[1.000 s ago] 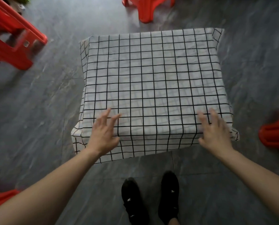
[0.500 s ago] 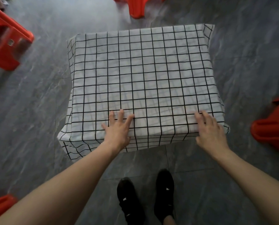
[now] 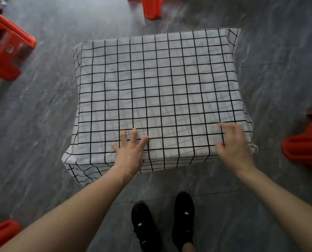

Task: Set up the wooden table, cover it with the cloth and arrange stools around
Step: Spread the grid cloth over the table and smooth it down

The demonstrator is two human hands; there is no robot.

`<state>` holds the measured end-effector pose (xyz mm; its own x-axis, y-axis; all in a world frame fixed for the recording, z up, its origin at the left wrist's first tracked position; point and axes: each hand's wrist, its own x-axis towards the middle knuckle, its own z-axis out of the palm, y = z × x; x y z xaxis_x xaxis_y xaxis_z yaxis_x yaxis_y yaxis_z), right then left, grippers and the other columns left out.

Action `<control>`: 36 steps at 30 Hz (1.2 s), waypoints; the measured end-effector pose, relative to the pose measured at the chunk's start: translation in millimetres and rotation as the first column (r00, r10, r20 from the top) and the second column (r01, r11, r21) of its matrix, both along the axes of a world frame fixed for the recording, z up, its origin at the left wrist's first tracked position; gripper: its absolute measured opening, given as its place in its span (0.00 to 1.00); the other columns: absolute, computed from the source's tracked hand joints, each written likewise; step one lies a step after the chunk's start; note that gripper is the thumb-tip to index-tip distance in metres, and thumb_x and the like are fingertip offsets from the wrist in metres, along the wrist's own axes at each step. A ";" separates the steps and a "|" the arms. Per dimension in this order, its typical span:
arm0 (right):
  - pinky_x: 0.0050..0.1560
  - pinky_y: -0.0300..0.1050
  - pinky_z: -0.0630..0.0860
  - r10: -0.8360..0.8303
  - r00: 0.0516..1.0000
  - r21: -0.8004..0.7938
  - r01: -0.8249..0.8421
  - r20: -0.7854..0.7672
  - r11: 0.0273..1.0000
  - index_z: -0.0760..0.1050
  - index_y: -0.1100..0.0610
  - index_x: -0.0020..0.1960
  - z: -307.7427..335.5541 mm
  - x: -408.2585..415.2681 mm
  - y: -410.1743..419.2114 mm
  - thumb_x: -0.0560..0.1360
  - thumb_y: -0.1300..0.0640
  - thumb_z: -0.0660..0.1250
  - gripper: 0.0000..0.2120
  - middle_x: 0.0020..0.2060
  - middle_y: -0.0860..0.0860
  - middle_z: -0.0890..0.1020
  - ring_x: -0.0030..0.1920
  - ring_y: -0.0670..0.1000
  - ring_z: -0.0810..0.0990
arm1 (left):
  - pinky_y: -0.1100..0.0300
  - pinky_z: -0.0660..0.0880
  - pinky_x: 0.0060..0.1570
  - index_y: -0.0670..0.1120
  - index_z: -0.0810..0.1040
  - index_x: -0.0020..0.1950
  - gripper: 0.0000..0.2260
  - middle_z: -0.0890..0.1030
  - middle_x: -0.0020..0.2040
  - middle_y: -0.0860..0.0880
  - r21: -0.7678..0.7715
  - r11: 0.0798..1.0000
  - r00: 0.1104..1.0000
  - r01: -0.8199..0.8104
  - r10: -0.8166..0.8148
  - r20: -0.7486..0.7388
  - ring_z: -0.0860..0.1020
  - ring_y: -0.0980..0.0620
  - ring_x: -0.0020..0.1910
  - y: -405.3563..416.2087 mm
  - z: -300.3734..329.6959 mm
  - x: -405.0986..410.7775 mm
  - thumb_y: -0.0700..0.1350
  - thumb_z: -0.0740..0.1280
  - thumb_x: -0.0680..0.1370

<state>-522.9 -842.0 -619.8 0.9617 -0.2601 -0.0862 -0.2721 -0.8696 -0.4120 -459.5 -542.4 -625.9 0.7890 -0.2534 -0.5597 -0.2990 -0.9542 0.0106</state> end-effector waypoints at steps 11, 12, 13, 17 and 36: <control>0.56 0.52 0.71 0.202 0.972 -0.008 -0.204 -0.120 0.979 0.71 0.50 0.59 -14.4 12.6 142.2 0.74 0.57 0.66 0.14 0.60 0.50 0.71 0.59 0.54 0.71 | 0.25 0.53 0.67 0.59 0.46 0.76 0.37 0.38 0.76 0.46 -0.031 0.999 1.000 -0.010 0.010 0.015 0.37 0.34 0.75 4.4 -5.9 -12.1 0.50 0.68 0.77; 0.55 0.53 0.71 0.228 0.966 -0.025 -0.233 -0.123 0.972 0.71 0.50 0.59 -15.8 11.7 140.2 0.75 0.57 0.66 0.14 0.61 0.50 0.71 0.59 0.55 0.72 | 0.25 0.48 0.68 0.59 0.44 0.76 0.38 0.35 0.76 0.47 -0.055 0.998 1.000 -0.018 0.019 0.015 0.34 0.35 0.74 6.5 -8.5 -15.5 0.50 0.67 0.77; 0.55 0.53 0.72 0.247 0.960 -0.032 -0.253 -0.128 0.967 0.70 0.50 0.60 -17.2 10.7 137.7 0.75 0.56 0.66 0.14 0.62 0.50 0.70 0.59 0.55 0.72 | 0.27 0.44 0.69 0.60 0.41 0.77 0.39 0.32 0.76 0.48 -0.085 0.996 1.000 -0.020 0.021 0.011 0.30 0.37 0.74 8.9 -10.2 -18.7 0.49 0.67 0.77; 0.56 0.55 0.71 0.257 0.954 -0.078 -0.271 -0.153 0.959 0.68 0.50 0.62 -18.2 7.1 137.4 0.75 0.57 0.67 0.17 0.64 0.50 0.68 0.59 0.56 0.70 | 0.38 0.37 0.73 0.60 0.45 0.77 0.41 0.36 0.79 0.50 -0.255 0.961 0.988 -0.104 0.129 0.083 0.31 0.46 0.76 43.5 -14.4 -32.3 0.50 0.69 0.73; 0.66 0.58 0.63 0.169 0.952 -0.142 -0.210 -0.255 0.967 0.61 0.51 0.67 -16.3 4.9 166.5 0.73 0.62 0.61 0.23 0.68 0.54 0.61 0.66 0.57 0.62 | 0.41 0.50 0.74 0.45 0.61 0.75 0.27 0.65 0.74 0.44 0.222 0.803 0.753 -0.553 0.596 -0.280 0.61 0.44 0.74 184.2 -25.3 -47.7 0.48 0.59 0.76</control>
